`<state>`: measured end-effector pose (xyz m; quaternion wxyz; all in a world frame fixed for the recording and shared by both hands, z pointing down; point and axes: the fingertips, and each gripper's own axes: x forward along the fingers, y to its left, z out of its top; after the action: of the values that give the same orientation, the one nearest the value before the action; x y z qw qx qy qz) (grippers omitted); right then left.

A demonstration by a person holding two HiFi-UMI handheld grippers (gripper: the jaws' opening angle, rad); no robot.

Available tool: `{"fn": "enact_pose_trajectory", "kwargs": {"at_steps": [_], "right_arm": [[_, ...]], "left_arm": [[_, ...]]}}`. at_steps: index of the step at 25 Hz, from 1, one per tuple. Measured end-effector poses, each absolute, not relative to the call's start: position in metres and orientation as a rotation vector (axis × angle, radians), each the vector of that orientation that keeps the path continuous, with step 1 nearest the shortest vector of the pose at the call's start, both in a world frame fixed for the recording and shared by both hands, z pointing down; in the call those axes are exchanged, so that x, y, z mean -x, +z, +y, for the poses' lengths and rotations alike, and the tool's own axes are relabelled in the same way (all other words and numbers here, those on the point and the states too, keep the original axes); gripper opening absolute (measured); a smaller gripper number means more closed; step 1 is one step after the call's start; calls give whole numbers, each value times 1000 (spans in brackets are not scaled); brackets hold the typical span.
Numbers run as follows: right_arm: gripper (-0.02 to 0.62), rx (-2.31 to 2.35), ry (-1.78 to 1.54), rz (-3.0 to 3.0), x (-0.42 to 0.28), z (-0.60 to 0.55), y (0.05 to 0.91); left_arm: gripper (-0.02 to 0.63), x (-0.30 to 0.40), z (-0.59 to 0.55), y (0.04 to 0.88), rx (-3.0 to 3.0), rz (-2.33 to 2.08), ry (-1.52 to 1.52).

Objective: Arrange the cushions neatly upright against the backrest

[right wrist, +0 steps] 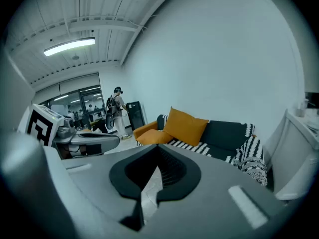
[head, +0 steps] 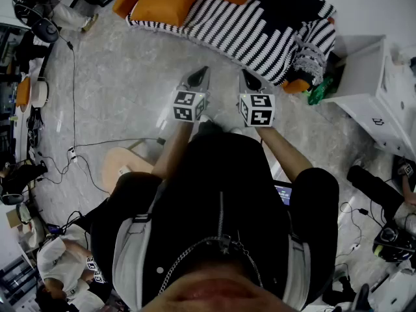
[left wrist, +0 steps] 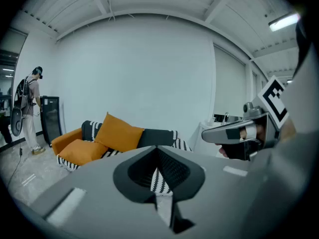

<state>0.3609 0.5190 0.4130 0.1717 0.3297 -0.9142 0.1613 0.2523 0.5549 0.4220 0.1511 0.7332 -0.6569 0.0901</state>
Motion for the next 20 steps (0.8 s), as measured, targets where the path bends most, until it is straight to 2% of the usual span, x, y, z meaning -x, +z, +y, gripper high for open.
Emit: {"fn": "enact_pose_trajectory", "kwargs": {"at_steps": [20], "right_arm": [[3, -952, 547, -2617, -369, 522, 417]], "left_arm": [[11, -267, 560, 425, -2097, -1876, 273]]}}
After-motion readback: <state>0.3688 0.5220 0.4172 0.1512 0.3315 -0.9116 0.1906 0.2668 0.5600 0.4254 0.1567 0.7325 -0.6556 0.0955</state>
